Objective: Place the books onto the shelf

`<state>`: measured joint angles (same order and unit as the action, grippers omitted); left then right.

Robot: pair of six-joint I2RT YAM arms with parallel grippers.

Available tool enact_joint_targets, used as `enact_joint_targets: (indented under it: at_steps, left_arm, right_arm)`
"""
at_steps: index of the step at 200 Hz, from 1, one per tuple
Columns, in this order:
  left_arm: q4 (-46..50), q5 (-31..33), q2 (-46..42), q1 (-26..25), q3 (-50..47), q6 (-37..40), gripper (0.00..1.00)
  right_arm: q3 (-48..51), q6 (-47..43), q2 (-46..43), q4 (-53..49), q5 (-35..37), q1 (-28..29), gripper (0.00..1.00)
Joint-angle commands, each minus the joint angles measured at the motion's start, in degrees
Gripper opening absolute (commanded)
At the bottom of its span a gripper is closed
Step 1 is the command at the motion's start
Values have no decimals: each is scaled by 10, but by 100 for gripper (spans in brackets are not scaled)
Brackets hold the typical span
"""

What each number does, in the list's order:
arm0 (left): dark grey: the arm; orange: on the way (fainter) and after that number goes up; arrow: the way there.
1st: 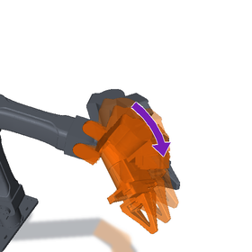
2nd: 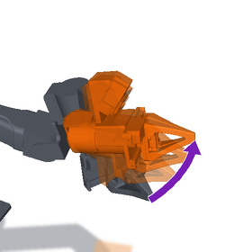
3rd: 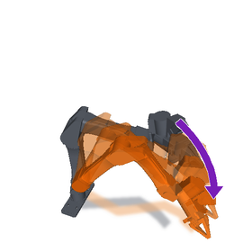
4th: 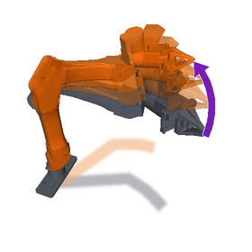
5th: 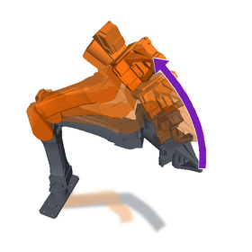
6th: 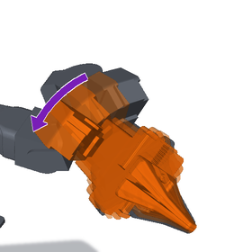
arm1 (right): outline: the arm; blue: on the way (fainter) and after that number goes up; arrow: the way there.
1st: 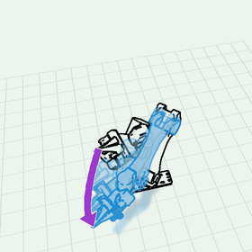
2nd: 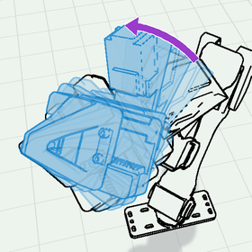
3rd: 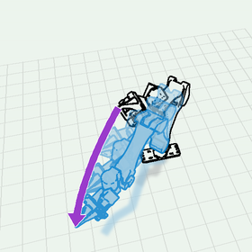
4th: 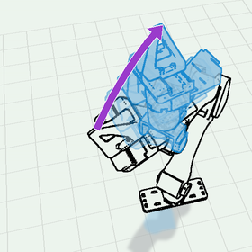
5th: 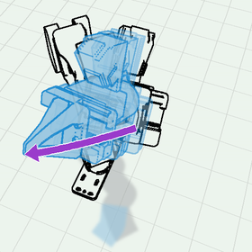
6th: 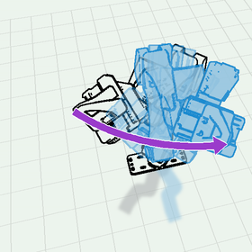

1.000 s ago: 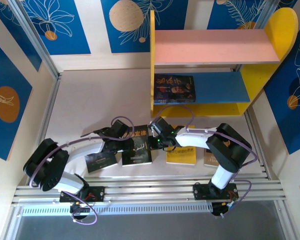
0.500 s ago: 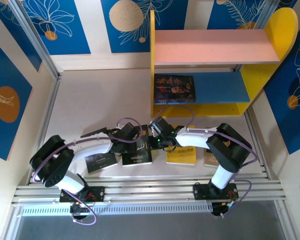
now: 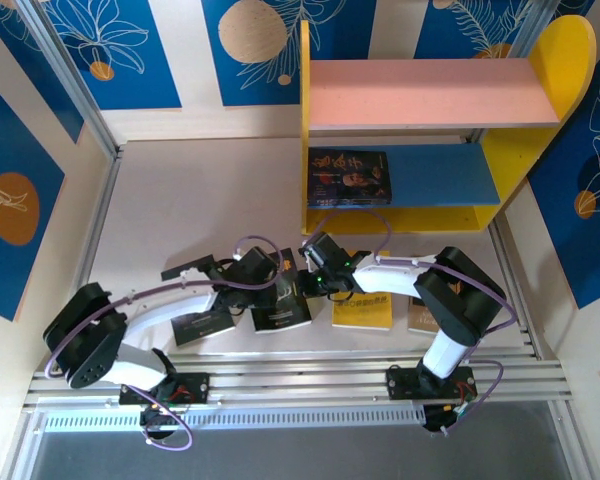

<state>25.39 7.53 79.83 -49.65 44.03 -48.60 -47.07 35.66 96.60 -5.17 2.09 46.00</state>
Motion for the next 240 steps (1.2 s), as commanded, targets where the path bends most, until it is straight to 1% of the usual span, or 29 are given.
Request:
enact_joint_targets:
  at_steps: [1, 55, 93, 111, 129, 143, 159, 170, 206, 224, 240]
  left_arm:
    - [-288, -196, -19, -48, 32, -12, 59]
    - [-294, -188, -35, -48, 18, -16, 59]
    - [-328, -190, -27, -48, 6, -26, 58]
    - [-286, -168, -22, -48, 17, -18, 58]
    - [-194, -116, -14, -48, 39, -4, 57]
    - [-136, -79, -7, -48, 52, 5, 55]
    - [-103, -55, 0, -48, 59, 10, 53]
    - [-92, -45, 3, -48, 60, 11, 51]
    - [-72, -29, 11, -48, 64, 15, 38]
    - [-62, -21, 11, -48, 66, 16, 31]
    - [-54, -13, 9, -48, 67, 17, 29]
  right_arm:
    - [26, -4, 59, -8, -5, 21, 13]
    - [29, -1, 56, -6, -7, 22, 13]
    - [29, 2, 57, -4, -9, 22, 13]
    - [30, 4, 56, -4, -8, 22, 13]
    - [32, 6, 53, -7, -3, 22, 14]
    - [35, 6, 51, -6, 0, 21, 15]
    - [36, 7, 49, -7, 3, 21, 17]
    - [37, 8, 48, -8, 5, 20, 19]
    - [40, 7, 41, -11, 10, 17, 27]
    - [42, 6, 35, -14, 12, 15, 29]
    - [44, 6, 33, -16, 15, 11, 31]
